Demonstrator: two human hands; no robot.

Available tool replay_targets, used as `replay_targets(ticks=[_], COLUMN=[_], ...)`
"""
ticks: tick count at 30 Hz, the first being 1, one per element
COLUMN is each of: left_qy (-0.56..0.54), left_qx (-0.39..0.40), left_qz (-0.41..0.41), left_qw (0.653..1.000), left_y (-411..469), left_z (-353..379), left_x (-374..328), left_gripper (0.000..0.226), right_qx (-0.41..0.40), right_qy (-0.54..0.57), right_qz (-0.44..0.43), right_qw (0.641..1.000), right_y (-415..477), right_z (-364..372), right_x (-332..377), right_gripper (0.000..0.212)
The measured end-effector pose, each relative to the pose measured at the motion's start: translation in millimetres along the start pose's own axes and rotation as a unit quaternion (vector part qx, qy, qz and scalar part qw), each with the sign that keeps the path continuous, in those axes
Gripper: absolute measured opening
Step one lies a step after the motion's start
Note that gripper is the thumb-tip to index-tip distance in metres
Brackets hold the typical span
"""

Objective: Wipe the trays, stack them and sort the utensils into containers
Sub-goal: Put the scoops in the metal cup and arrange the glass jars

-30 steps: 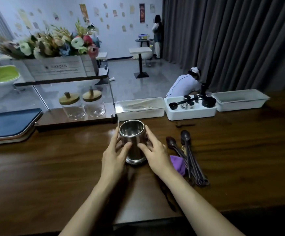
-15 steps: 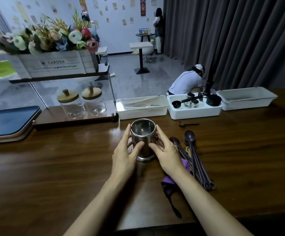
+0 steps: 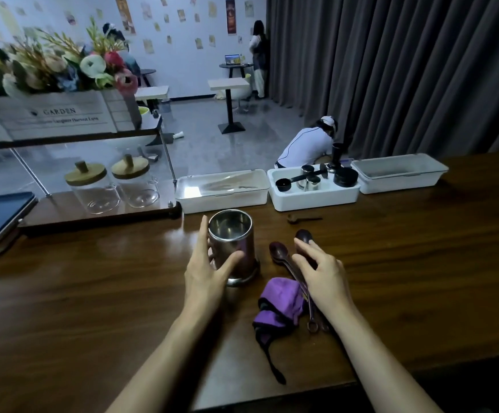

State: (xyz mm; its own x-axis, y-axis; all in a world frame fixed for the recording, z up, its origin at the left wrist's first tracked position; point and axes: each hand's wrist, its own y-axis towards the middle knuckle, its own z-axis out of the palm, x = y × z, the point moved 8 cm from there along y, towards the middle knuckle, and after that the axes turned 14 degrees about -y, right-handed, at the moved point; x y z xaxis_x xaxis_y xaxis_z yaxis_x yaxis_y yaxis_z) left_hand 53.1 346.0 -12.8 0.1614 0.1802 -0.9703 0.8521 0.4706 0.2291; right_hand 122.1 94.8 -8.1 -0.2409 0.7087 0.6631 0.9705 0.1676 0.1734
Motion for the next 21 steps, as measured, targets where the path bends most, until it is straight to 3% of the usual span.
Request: replay_targets(ticks=[6,21], left_qy=[0.044,0.091], left_qx=[-0.02,-0.068], left_qz=[-0.026,-0.016], left_qw=[0.998,0.993], left_y=[-19.3,-58.7], left_z=[18.5,18.0], left_x=[17.0,6.5], left_gripper=[0.099,0.092], right_qx=[-0.027,0.037], right_qy=[-0.04,-0.055], right_qz=[-0.048,-0.088], right_qw=[0.998,0.994], right_y=[2.1,35.0], right_z=[-5.3,13.3], right_x=[-30.3,-32.4], right_gripper=[0.038,0.036])
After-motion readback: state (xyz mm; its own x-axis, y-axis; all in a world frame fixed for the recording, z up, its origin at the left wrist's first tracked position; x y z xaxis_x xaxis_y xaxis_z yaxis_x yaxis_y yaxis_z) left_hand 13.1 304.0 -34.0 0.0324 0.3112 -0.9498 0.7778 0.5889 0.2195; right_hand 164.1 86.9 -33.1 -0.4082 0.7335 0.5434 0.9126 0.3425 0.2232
